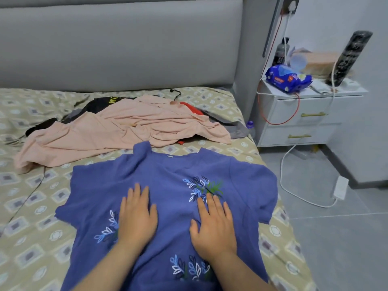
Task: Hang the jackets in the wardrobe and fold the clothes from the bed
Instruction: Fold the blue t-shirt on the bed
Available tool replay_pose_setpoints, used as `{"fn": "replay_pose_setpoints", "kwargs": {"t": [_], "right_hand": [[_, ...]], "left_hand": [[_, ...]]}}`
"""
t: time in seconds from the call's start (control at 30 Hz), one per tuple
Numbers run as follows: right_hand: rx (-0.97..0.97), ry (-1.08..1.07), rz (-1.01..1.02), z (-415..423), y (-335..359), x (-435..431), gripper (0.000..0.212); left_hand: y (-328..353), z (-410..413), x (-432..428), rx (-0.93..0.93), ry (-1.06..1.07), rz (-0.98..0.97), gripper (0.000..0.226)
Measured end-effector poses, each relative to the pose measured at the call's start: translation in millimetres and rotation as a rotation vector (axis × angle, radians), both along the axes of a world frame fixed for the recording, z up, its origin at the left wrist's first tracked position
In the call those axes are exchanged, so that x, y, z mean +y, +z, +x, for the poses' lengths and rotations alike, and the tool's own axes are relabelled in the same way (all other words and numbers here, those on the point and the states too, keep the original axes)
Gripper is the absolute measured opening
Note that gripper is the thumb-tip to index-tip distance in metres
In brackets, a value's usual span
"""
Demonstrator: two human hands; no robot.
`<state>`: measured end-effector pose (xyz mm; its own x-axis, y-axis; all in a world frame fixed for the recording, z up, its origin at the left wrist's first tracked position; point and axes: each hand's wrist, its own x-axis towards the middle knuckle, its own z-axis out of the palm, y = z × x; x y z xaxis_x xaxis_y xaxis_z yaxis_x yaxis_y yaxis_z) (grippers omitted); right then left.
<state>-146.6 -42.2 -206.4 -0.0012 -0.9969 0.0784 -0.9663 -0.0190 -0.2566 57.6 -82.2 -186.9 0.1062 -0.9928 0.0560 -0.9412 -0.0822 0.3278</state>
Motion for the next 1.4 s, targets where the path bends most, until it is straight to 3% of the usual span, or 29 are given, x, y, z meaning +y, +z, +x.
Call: {"fn": "replay_pose_setpoints", "kwargs": {"t": [0.07, 0.2, 0.3, 0.33, 0.4, 0.47, 0.63, 0.8, 0.97, 1.03, 1.13, 1.2, 1.27, 1.4], "right_hand": [[-0.134, 0.004, 0.007, -4.2, 1.5, -0.4, 0.065], [-0.729, -0.25, -0.08, -26.9, 23.1, 5.7, 0.066], [-0.645, -0.667, -0.319, -82.2, 37.1, 4.7, 0.046], [-0.609, -0.802, -0.268, -101.8, 40.7, 4.3, 0.046], [-0.595, -0.955, 0.019, -128.4, 41.2, 1.8, 0.056], [-0.584, -0.92, 0.241, -134.6, 40.2, -0.9, 0.066], [-0.623, -0.911, 0.234, -138.4, 49.3, -17.0, 0.063], [-0.51, -0.794, 0.197, -127.9, 55.2, -39.6, 0.029], [-1.087, -1.107, 0.016, -150.5, 55.5, -58.5, 0.032], [-1.146, -1.169, 0.035, -161.7, 45.9, -59.8, 0.032], [-1.117, -1.075, 0.102, -161.5, 43.8, -51.8, 0.038], [-1.215, -0.945, 0.125, -155.0, 59.4, -42.6, 0.04], [-1.331, -0.806, 0.178, -151.8, 76.0, -37.7, 0.061], [-1.371, -0.677, 0.183, -149.0, 103.0, -41.4, 0.051]], "left_hand": [[-7.0, -3.6, 19.4, -0.116, -0.011, 0.069, 0.068], [-2.2, -9.6, 10.0, -0.195, 0.016, 0.126, 0.066], [-1.5, -8.9, 9.0, -0.211, 0.018, 0.15, 0.067], [-2.0, -8.3, 9.0, -0.214, 0.019, 0.146, 0.067], [-3.4, -8.4, 7.3, -0.202, 0.014, 0.13, 0.067], [-3.5, -9.8, 7.5, -0.194, 0.018, 0.122, 0.067], [1.4, -12.4, 8.8, -0.183, 0.037, 0.123, 0.067], [1.4, -13.4, 7.4, -0.2, 0.046, 0.126, 0.068], [1.2, -14.5, 6.1, -0.203, 0.048, 0.139, 0.068], [0.8, -14.5, 6.3, -0.208, 0.05, 0.14, 0.068], [1.0, -14.6, 6.0, -0.21, 0.05, 0.133, 0.067], [1.0, -14.3, 6.2, -0.206, 0.051, 0.133, 0.067], [0.3, -14.3, 6.6, -0.211, 0.052, 0.132, 0.067], [0.7, -15.3, 6.7, -0.207, 0.054, 0.131, 0.067]]}}
